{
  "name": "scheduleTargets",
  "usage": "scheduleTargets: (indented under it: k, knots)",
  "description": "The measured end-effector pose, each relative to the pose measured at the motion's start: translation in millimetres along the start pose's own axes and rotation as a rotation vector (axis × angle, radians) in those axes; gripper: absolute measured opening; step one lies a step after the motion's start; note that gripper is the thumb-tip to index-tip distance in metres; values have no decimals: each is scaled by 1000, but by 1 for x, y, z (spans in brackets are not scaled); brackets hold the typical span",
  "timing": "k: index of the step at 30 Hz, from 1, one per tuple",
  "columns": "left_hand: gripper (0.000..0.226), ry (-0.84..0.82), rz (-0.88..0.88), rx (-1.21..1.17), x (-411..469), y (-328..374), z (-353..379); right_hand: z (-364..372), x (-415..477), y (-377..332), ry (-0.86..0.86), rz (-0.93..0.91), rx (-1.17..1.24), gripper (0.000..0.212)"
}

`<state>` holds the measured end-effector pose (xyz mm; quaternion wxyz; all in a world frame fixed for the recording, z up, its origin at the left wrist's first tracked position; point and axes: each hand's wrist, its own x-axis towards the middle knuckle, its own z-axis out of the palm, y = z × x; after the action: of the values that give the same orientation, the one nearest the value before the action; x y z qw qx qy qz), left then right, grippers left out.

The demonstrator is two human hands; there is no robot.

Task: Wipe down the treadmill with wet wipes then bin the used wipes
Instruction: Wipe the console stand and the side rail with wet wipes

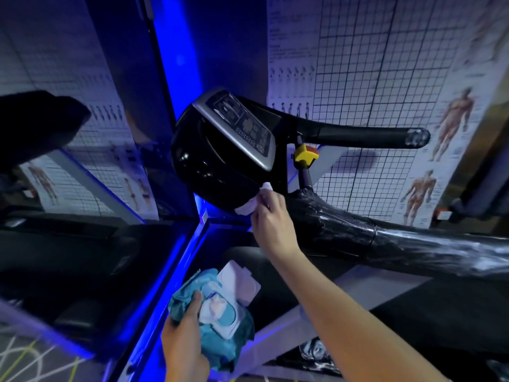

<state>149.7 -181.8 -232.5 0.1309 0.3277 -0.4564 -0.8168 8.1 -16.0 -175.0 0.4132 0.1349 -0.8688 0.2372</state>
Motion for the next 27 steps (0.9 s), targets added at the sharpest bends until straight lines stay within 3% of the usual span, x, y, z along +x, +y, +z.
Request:
scheduleTargets:
  k: [4, 10, 15, 20, 22, 27]
  knots:
    - [34, -5, -9, -4, -5, -4, 2, -5, -8, 21, 11, -48, -45, 27]
    - [36, -4, -36, -21, -1, -9, 8, -51, -55, 78, 55, 106, -71, 27]
    - [28, -68, -51, -13, -2, -11, 11, -84, -59, 88, 173, 84, -154, 12]
    - [23, -87, -39, -17, 0, -12, 13, -102, -29, 88, 198, 279, -96, 10]
    - [22, -95, -13, -43, -3, -11, 20, -104, -4, 85, 150, 271, -48, 13]
    - [39, -89, 25, -144, -14, -5, 43, -88, 13, 73, -176, 55, -14, 26]
